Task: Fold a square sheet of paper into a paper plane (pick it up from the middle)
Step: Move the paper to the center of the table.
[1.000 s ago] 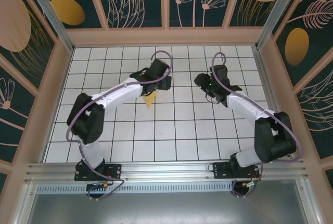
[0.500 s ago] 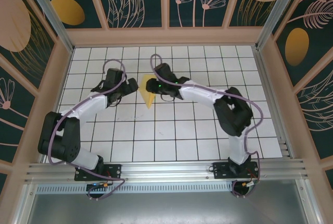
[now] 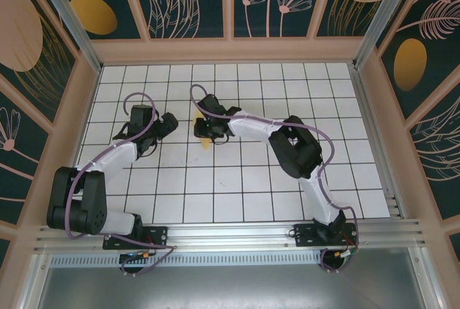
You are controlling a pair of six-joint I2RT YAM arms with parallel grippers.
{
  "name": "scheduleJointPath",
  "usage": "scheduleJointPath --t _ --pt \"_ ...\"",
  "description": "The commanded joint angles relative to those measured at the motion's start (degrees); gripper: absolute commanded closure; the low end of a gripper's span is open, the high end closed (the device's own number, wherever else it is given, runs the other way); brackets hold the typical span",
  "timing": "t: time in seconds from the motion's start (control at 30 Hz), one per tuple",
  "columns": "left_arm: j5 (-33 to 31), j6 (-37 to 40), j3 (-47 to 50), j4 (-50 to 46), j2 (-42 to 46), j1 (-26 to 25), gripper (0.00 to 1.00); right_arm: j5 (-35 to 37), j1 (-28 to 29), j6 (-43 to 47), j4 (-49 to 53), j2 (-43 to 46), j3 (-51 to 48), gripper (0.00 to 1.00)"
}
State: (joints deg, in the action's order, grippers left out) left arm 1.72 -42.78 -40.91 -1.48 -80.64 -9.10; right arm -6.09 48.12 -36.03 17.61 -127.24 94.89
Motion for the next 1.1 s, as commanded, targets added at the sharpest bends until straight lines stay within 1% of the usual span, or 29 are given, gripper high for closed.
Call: scheduleJointPath --t 0.0,0.13,0.27,0.37,0.43,0.5,0.57,0.6,0.67,0.7,0.8,0.9,0.93,1.07 --pt "2.4 -0.5 -0.2 2.0 -0.2 0.1 0.01 -1.0 -0.8 4.1 4.0 -0.8 0.6 0.75" --pt "4.3 0.2 -0.5 2.5 -0.5 0.2 0.01 -3.2 -2.1 11.5 5.1 0.6 -2.5 0.75" --pt "6.2 1.3 -0.9 2.6 -0.9 0.1 0.01 -8.4 -3.6 21.8 6.3 3.4 -7.5 0.75" --pt "7.9 1.8 -1.0 2.9 -1.0 0.1 0.01 -10.8 -4.7 28.5 7.6 6.3 -11.6 0.75" --pt "8.9 1.9 -0.8 3.2 -1.1 0.1 0.01 -11.1 -5.1 31.1 7.4 8.8 -13.9 0.76" --pt "9.9 1.9 -0.6 3.5 -1.0 0.1 0.02 -13.5 -5.6 32.8 7.2 11.1 -15.3 0.75" --pt "11.5 1.7 -0.3 4.0 -0.9 0.2 0.01 -14.5 -5.6 33.2 5.7 14.0 -16.5 0.75" --pt "12.1 1.6 -0.1 4.3 -0.8 0.1 0.02 -14.4 -5.6 32.7 4.8 15.1 -17.0 0.75" --pt "13.4 1.1 0.7 5.0 -0.5 0.1 0.01 -12.3 -5.7 28.6 1.6 17.6 -18.1 0.75" --pt "14.1 0.7 1.1 5.5 -0.4 0.1 0.02 -12.3 -5.8 25.9 -0.3 18.7 -19.0 0.75" --pt "16.9 -0.6 2.7 7.4 -0.2 0.1 0.02 -7.8 -5.7 14.6 -5.4 20.6 -21.5 0.75" --pt "18.3 -1.8 4.0 8.8 0.3 -0.4 0.02 -5.7 -5.4 6.5 -8.6 21.2 -23.7 0.78" --pt "18.9 -2.1 4.4 9.1 0.3 -0.6 0.02 -4.8 -5.3 4.9 -9.3 21.1 -24.2 0.79" --pt "20.7 -3.6 5.3 10.9 0.0 -1.9 0.03 -6.0 -5.1 3.8 -9.1 18.5 -22.4 0.79"
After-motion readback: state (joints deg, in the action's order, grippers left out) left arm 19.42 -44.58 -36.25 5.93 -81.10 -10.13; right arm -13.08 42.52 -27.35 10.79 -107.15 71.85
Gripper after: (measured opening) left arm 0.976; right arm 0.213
